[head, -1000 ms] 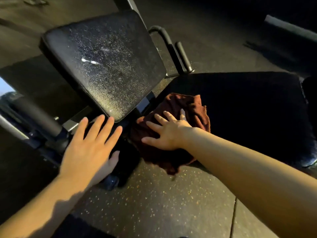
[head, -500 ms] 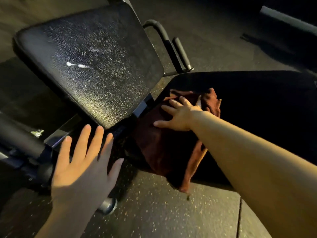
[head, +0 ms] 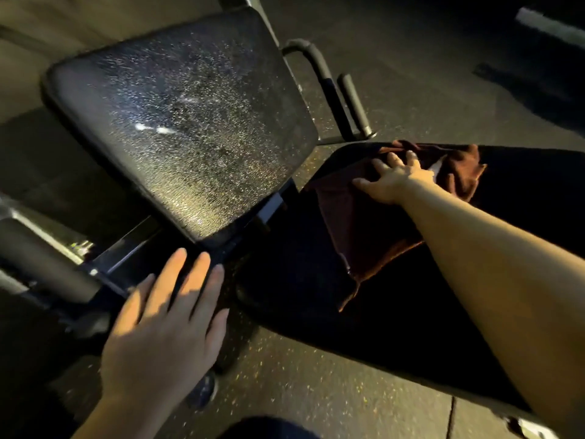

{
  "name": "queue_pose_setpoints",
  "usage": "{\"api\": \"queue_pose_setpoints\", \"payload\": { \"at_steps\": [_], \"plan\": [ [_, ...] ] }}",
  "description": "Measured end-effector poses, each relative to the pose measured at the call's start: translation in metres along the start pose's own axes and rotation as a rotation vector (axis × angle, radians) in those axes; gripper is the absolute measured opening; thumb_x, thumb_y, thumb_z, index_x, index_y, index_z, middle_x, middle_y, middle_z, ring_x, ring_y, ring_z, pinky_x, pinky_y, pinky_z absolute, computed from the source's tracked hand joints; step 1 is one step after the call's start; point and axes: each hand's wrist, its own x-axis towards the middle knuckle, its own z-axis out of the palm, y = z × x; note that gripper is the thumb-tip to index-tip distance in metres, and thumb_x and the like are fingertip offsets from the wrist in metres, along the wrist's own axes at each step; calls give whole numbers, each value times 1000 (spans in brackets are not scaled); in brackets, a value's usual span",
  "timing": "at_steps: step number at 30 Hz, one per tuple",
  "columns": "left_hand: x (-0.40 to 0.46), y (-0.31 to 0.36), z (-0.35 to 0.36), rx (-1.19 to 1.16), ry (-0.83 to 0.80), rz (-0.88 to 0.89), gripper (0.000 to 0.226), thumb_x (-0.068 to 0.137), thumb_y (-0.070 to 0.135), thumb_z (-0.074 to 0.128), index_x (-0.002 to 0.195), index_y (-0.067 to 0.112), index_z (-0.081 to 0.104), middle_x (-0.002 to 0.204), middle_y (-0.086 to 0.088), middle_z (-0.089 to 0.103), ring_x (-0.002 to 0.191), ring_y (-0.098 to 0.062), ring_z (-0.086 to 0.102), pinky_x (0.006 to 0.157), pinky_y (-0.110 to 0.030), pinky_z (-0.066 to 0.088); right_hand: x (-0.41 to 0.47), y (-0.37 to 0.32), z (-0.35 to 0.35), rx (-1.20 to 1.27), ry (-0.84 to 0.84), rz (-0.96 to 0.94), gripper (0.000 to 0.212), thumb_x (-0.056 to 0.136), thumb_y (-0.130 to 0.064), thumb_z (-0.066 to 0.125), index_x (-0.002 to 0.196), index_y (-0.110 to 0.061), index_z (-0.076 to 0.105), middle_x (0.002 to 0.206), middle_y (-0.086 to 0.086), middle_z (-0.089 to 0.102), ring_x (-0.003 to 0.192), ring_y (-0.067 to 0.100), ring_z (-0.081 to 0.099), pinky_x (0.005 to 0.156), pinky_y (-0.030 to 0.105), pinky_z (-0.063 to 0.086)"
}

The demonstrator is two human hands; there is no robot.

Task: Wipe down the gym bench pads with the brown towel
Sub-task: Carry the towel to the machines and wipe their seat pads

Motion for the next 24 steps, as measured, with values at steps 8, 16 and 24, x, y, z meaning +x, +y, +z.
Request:
{"api": "queue_pose_setpoints", "payload": {
  "at_steps": [8, 16, 24],
  "plan": [
    [2, 4, 2, 68, -43, -34, 51, 91, 40, 50, 131, 11, 64, 136, -10, 60, 132, -32, 51, 91, -47, 47, -72, -91, 35, -39, 9, -218, 87, 90, -78, 18, 158, -28, 4, 166, 9, -6, 150, 37, -13, 108, 72, -10],
    [-4, -14, 16, 151, -142, -18, 55, 81, 35, 73, 132, 17, 62, 139, -6, 58, 135, -26, 43, 86, -42, 44, -157, -93, 50, -27, -35, -482, 83, 90, -78, 21, 158, -32, 4, 166, 4, -8, 150, 33, -14, 110, 69, -14],
    [24, 49, -27, -187, -4, 9, 52, 84, 36, 63, 133, 22, 58, 140, -7, 54, 127, -26, 42, 94, -51, 44, -157, 10, 17, 25, -69, -349, 88, 88, -81, 27, 158, -33, 5, 166, -6, -2, 152, 22, -10, 117, 59, -9]
  ]
}}
